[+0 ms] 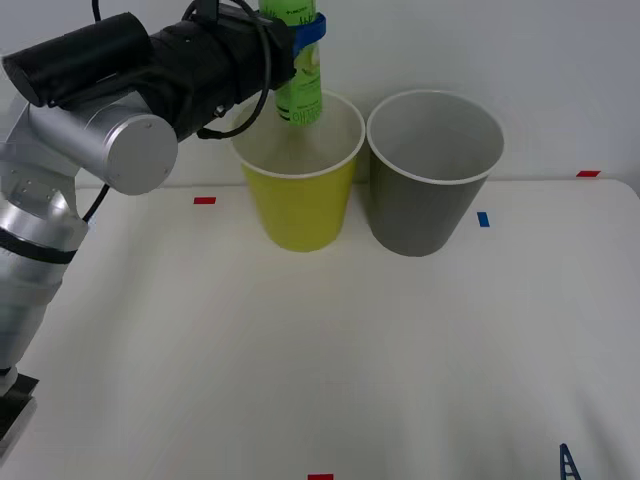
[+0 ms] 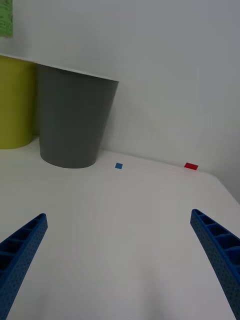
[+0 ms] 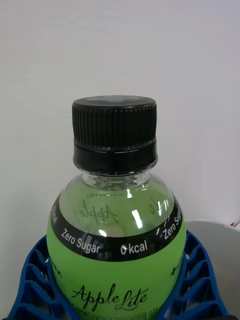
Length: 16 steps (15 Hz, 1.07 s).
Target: Put cans in the gray bin and PET bottles in the light green bin.
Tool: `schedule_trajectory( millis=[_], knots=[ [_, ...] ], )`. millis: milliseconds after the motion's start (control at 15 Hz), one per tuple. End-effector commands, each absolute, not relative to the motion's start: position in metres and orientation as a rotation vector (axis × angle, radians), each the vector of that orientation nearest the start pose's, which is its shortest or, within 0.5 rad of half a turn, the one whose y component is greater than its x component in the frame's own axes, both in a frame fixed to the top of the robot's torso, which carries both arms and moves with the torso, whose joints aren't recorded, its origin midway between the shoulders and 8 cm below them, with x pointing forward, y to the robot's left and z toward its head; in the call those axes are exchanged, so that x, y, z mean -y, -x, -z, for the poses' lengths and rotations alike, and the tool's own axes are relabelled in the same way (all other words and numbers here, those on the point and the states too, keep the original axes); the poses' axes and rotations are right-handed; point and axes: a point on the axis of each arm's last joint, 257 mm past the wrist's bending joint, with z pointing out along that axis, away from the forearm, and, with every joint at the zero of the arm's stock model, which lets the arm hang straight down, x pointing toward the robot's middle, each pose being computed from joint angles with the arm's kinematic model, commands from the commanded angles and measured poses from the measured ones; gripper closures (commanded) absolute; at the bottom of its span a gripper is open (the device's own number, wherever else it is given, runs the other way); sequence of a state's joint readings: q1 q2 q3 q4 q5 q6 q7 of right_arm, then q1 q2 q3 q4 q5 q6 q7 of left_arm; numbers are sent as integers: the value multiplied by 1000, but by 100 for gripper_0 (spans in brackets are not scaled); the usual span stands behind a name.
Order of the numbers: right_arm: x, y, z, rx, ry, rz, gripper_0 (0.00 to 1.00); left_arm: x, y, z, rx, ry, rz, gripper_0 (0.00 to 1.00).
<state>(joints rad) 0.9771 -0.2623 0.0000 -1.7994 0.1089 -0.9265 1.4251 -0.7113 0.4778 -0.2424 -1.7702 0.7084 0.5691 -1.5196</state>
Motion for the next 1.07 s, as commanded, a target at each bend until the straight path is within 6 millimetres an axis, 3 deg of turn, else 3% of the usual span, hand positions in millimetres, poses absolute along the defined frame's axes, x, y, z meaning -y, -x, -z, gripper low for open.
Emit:
schedule_trajectory(
  millis=[67,333,400,467,533,1067],
  knots=[
    [311,-209,239,-1392,216,142,0,-34,-593,-71,-1405,-479,500,100],
    [311,-209,239,-1392,216,142,0,-35,-594,-76,-1381,-477,486,100],
    [311,-209,239,-1392,216,142,0,-35,-593,-77,-1373,-479,483,90],
    [311,-209,239,-1392,216,142,0,-36,-594,-79,-1366,-483,472,9],
    [311,-209,239,-1392,216,142,0,-37,-594,-78,-1363,-487,462,0],
    [311,-209,239,-1392,216,142,0,-50,-593,-94,-1303,-493,414,0]
  ],
)
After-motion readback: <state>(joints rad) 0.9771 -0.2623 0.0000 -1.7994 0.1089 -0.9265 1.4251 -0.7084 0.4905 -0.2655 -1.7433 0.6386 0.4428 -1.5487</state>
